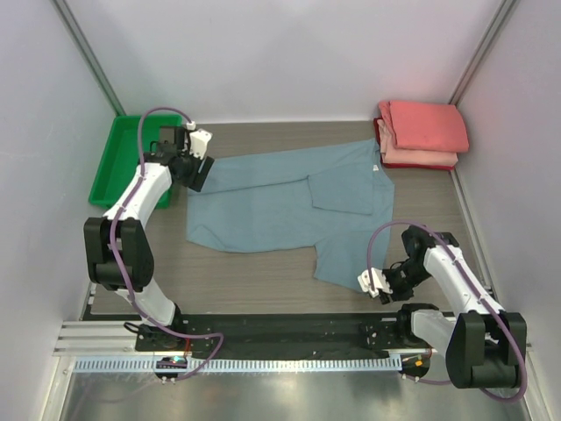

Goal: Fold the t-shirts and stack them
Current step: Fold the tshirt

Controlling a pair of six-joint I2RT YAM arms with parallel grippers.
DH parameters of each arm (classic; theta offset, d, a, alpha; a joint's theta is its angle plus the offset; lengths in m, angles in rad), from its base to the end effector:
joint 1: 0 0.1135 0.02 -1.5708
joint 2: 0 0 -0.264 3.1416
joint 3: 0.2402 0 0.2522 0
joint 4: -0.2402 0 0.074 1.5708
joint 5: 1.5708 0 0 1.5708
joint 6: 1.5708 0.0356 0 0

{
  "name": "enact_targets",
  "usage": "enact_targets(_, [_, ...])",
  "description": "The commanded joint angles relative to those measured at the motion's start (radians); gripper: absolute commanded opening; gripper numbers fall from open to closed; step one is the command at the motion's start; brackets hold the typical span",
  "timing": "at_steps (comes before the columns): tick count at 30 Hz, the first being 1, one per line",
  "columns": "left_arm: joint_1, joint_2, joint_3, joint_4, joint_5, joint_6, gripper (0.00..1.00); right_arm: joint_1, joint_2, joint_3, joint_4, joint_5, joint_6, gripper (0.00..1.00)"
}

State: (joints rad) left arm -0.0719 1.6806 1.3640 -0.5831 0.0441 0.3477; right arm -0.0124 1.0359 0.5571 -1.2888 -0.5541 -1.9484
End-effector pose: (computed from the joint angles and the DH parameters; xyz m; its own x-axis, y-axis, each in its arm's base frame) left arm 0.3675 -0.0280 0.2709 -0.7006 0.3918 -0.5964 0.3593 0.9158 0.1794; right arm 0.1103 0.0174 0.1788 0.2561 -0.7937 -0.5518 -0.9534 -0.3017 -0.0085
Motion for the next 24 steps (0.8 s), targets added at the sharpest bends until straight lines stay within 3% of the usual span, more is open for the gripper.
enact_targets(1, [-0.002,-0.010,0.024,0.020,-0.024,0.014,0.73,0.006,0.006,-0.016,-0.032,0.005,-0.313,0.32])
enact_targets(10, [-0.002,-0.019,-0.003,0.025,-0.030,0.016,0.74,0.012,0.026,-0.051,0.117,0.005,-0.278,0.37])
enact_targets(16, [-0.002,-0.012,-0.002,0.025,-0.027,0.013,0.74,0.081,0.064,-0.046,0.273,0.006,-0.146,0.37])
enact_targets(24, [-0.002,-0.010,-0.005,0.023,-0.030,0.019,0.74,0.140,0.092,-0.026,0.223,0.043,-0.153,0.37])
